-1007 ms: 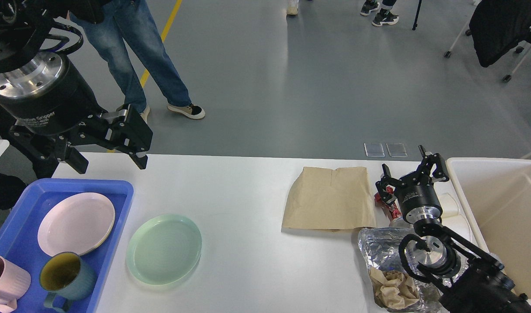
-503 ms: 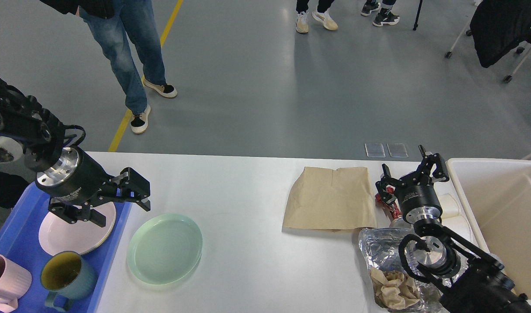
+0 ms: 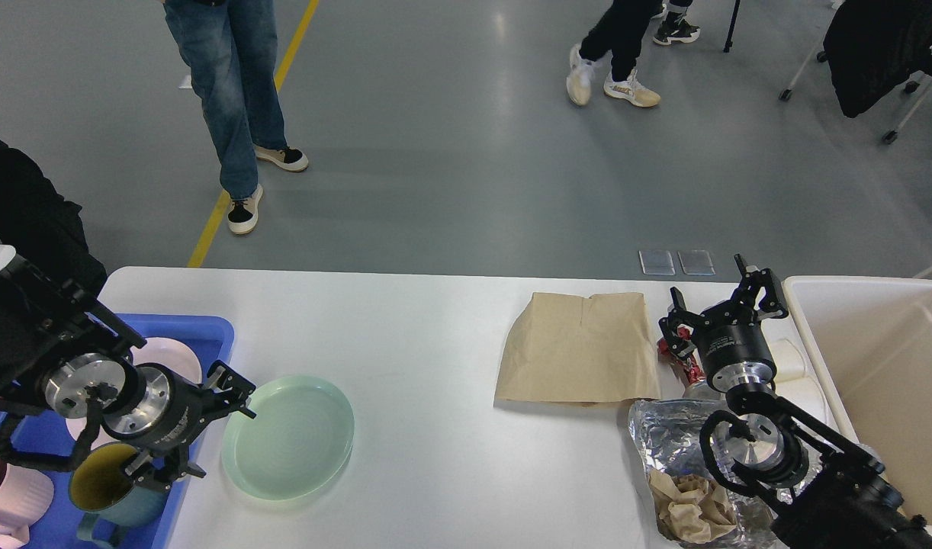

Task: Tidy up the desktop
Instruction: 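Move the left gripper to the pale green plate's rim and grip it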

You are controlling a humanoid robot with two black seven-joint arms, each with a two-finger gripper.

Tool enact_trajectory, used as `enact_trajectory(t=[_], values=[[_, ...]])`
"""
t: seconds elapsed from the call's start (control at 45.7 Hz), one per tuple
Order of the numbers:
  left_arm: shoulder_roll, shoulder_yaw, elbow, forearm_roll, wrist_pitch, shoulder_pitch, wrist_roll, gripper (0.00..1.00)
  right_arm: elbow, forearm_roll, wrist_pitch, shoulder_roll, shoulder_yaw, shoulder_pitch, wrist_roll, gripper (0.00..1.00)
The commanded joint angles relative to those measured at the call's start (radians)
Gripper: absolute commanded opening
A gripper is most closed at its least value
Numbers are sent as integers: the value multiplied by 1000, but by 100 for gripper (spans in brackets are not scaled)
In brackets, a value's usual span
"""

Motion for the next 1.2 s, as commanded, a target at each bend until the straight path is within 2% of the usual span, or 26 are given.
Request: enact_trajectory(t=[0.0,0.131,0.525,0.635,0.788,0.919,1.182], values=[[-4,-62,24,-12,91,88,13,91,0,0,0,0,0,0,0,100],[-16,-113,70,-10,144,170,11,92,0,0,0,0,0,0,0,100],[-16,-191,135,-8,218,247,9,87,0,0,0,0,0,0,0,100],[-18,-193,135,-8,250,253,9,73,1,0,0,0,0,0,0,100],[-16,-197,136,-8,256,280,9,60,0,0,0,0,0,0,0,100],[-16,-206,136,-12,256,290,8,54,0,0,0,0,0,0,0,100],[-15,-206,141,-67,256,305,8,34,0,0,0,0,0,0,0,100]])
